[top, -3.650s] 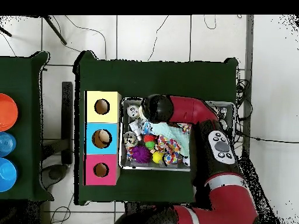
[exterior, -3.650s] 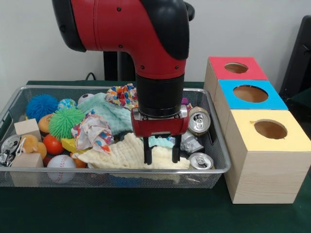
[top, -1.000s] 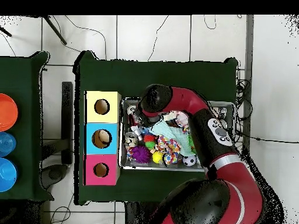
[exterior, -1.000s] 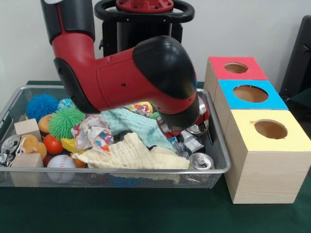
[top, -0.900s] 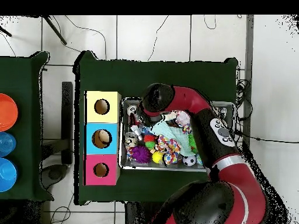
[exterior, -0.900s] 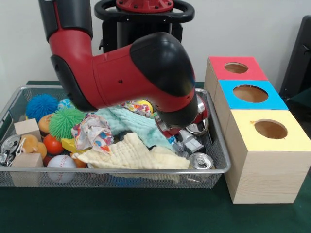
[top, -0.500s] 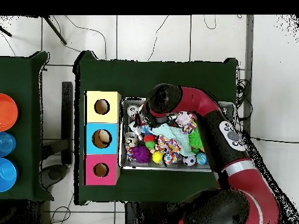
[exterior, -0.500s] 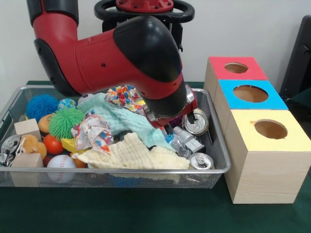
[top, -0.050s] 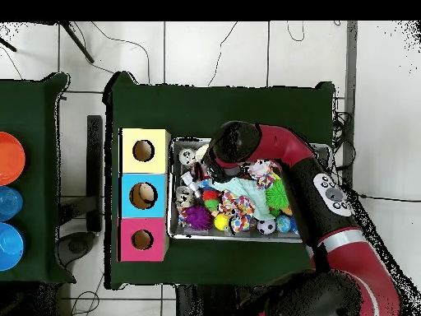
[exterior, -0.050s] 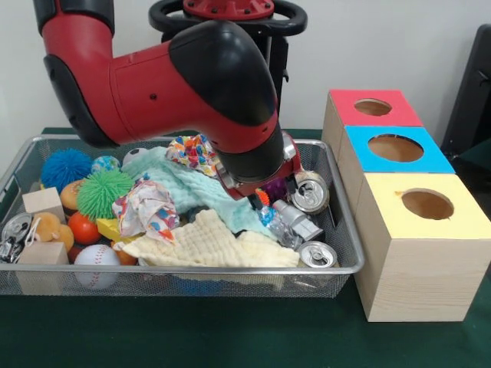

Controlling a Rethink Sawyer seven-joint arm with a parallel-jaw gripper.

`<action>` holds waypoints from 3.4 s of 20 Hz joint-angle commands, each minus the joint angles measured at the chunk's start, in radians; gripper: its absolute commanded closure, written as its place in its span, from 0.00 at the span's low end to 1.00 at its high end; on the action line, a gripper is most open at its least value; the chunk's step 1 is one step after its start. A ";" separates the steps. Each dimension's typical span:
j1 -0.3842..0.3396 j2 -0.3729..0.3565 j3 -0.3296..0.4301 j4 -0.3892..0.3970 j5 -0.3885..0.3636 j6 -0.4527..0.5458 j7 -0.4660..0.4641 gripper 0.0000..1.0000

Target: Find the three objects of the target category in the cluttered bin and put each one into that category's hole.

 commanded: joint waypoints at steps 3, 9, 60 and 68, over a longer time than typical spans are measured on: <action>0.012 0.090 0.035 0.030 -0.085 -0.118 -0.206 0.00; -0.003 0.069 0.034 0.072 -0.093 -0.147 -0.178 0.00; 0.006 0.093 -0.029 -0.254 -0.091 0.028 -0.227 0.00; -0.101 0.046 -0.038 -0.109 -0.091 -0.047 -0.214 0.00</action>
